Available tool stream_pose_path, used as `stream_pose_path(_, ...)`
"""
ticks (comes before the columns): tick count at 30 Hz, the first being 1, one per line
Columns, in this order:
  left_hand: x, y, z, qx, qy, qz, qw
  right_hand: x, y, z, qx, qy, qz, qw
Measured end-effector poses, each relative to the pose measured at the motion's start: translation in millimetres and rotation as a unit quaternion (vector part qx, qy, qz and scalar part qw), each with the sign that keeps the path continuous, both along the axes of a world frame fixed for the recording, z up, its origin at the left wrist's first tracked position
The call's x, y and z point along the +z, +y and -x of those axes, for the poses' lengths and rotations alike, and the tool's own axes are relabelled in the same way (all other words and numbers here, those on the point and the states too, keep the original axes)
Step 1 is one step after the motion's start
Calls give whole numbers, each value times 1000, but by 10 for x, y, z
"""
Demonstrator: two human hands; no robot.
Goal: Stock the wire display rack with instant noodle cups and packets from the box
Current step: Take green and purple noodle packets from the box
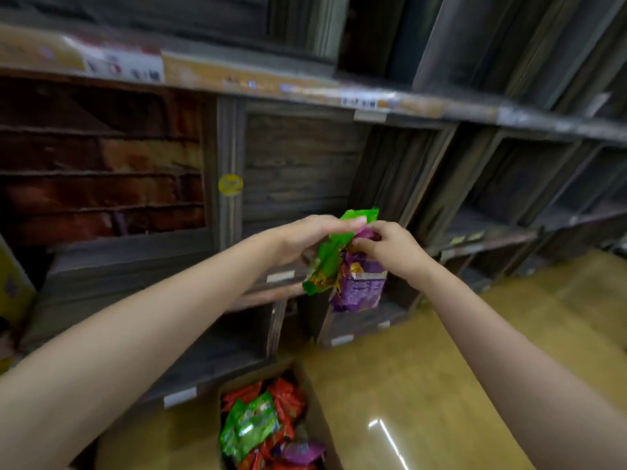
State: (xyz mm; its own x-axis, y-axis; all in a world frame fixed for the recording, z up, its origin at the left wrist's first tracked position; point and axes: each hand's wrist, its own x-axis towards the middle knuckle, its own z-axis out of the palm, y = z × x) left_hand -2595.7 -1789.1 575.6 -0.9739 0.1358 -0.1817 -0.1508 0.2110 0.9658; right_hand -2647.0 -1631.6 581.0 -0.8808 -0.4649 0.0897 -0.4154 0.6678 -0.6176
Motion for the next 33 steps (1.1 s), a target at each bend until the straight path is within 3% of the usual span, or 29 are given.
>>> stream_pose_path(3,352,-114,-53,15,118,48,992,373,-122,-38,-27,30,60,997)
stream_pose_path(7,729,-241,-62,17,214,110,971,863,-311,-142,-45,50,137,988)
stream_pose_path(12,1305,-378,-38,8,271,122,955,1479,-500,-209,-57,113,156,980)
stream_pose_path(18,1917,-540,47,118,317,114,934,2174,-644,-285,-48,178,182,966)
stream_pose_path(24,2150,-697,55,178,316,-9,932,2452,-825,-377,-13,187,139,972)
stream_pose_path(26,2178,-787,121,227,309,-21,923,2446,-861,-406,-26,220,43,974)
stream_pose_path(29,2166,-882,162,281,296,-65,910,2321,-947,-487,-110,262,-152,947)
stream_pose_path(33,2066,-913,137,284,287,-163,900,2200,-1027,-476,-76,231,-180,953)
